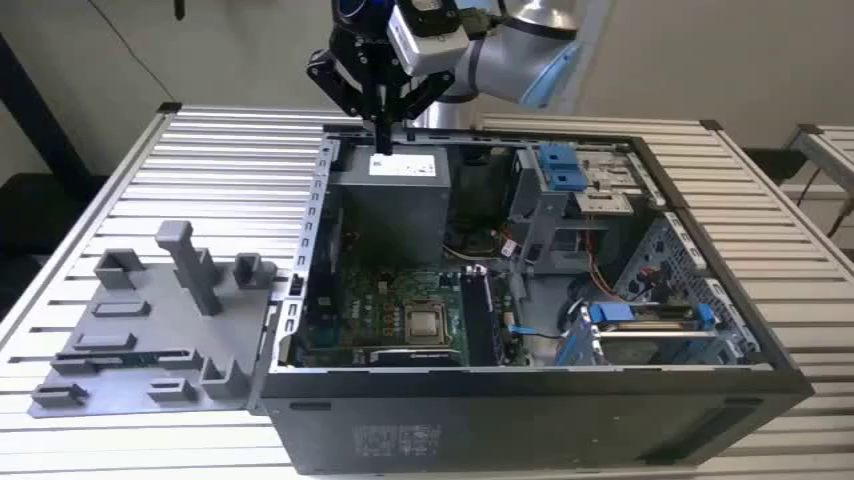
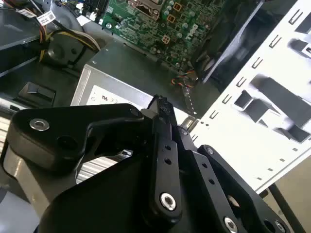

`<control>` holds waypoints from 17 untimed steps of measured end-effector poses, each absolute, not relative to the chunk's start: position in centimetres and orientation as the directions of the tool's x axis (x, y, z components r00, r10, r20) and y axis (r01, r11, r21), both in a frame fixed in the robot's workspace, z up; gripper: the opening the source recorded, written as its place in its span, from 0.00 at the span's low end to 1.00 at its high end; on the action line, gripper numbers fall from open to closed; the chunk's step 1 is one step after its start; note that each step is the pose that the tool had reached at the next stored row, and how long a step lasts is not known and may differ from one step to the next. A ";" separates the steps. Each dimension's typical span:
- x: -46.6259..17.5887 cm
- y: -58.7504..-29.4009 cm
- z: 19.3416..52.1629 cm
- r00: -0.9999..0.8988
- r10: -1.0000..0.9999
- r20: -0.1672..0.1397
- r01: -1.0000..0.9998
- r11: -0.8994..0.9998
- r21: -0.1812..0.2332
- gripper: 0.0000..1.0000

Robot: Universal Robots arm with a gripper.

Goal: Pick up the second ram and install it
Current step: 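Reach for the second ram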

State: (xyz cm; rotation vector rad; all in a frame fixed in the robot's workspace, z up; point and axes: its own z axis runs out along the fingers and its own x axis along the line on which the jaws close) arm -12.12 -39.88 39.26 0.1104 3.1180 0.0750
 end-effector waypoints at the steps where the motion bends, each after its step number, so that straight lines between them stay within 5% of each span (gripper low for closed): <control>1: -12.1 -39.9 39.3 -0.997 0.071 -0.019 0.070 0.996 0.049 0.11; 17: -12.6 -39.9 39.3 -0.997 0.071 -0.018 0.070 0.996 0.049 0.11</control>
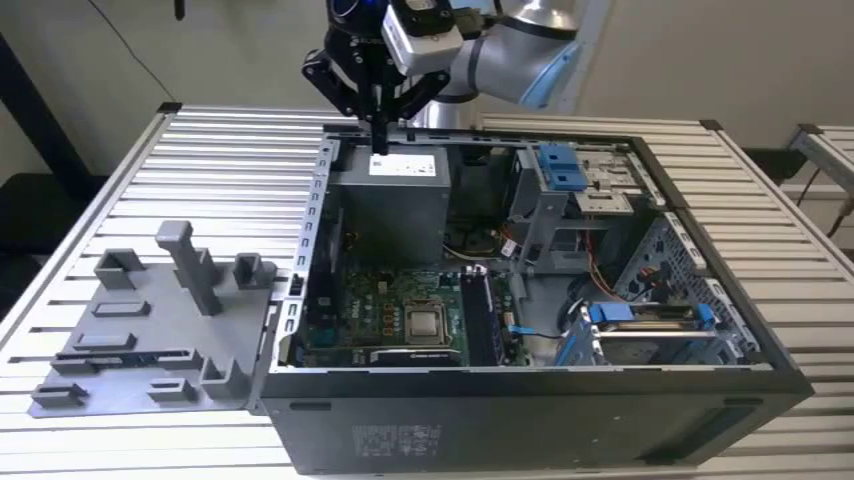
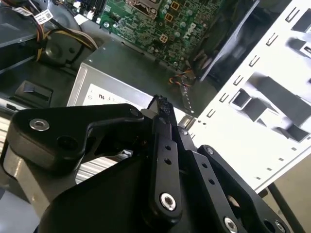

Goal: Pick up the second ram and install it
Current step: 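Reach for the second ram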

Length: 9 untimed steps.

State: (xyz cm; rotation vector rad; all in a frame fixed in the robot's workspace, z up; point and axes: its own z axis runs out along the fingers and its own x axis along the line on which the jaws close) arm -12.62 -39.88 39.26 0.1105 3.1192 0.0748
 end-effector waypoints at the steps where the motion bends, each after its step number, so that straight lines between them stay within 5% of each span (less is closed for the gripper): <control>1: -12.8 -39.9 39.3 -0.997 0.071 -0.018 0.070 0.996 0.049 0.11; 9: -14.5 -39.9 39.3 -0.997 0.071 -0.018 0.070 0.996 0.049 0.11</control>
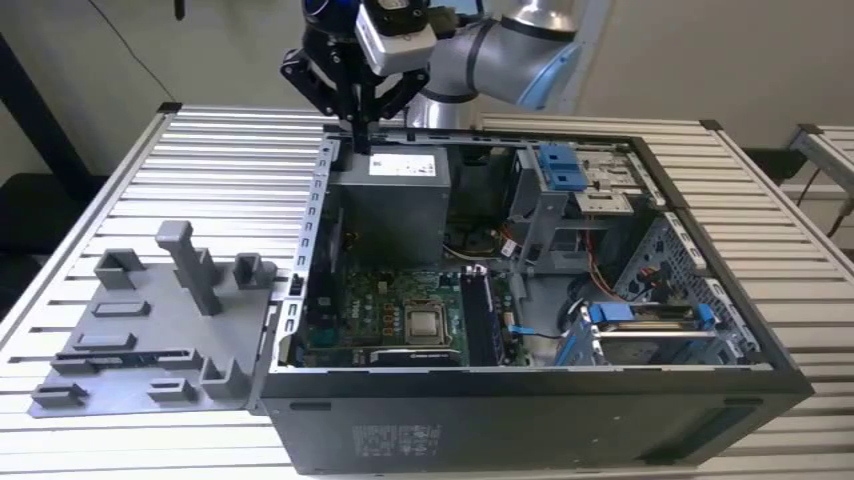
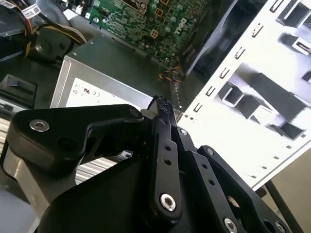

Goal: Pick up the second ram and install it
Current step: 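Reach for the second ram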

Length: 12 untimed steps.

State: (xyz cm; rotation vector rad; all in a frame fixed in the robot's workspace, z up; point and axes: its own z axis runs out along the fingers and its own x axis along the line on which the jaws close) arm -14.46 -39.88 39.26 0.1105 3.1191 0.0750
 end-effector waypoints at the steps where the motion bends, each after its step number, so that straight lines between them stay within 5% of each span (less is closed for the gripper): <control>1: -14.7 -39.9 39.3 -0.997 0.071 -0.018 0.070 0.996 0.049 0.11; 12: -17.5 -39.9 39.3 -0.997 0.071 -0.018 0.070 0.996 0.049 0.11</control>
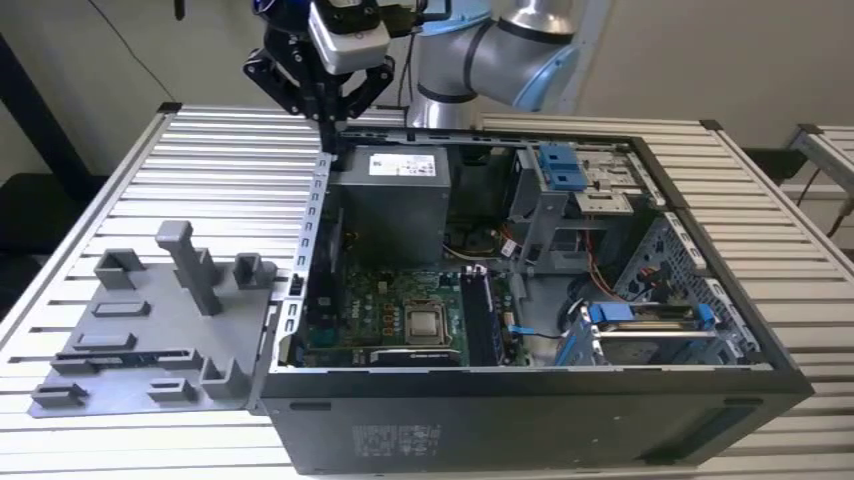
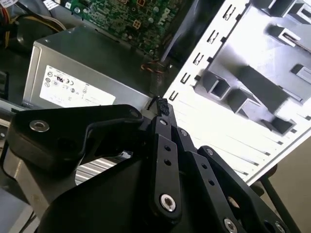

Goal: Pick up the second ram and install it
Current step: 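Reach for the second ram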

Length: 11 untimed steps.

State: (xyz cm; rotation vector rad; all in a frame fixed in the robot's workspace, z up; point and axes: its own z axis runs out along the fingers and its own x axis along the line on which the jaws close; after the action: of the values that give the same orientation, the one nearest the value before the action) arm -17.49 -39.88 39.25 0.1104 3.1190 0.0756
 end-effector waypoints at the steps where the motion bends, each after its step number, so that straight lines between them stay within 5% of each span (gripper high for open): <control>1: -17.7 -39.9 39.3 -0.997 0.071 -0.018 0.070 0.996 0.049 0.11; 11: -19.9 -39.9 39.3 -0.997 0.071 -0.018 0.070 0.996 0.049 0.11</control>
State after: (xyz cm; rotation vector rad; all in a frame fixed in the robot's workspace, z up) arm -19.86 -39.88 39.26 0.1103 3.1191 0.0755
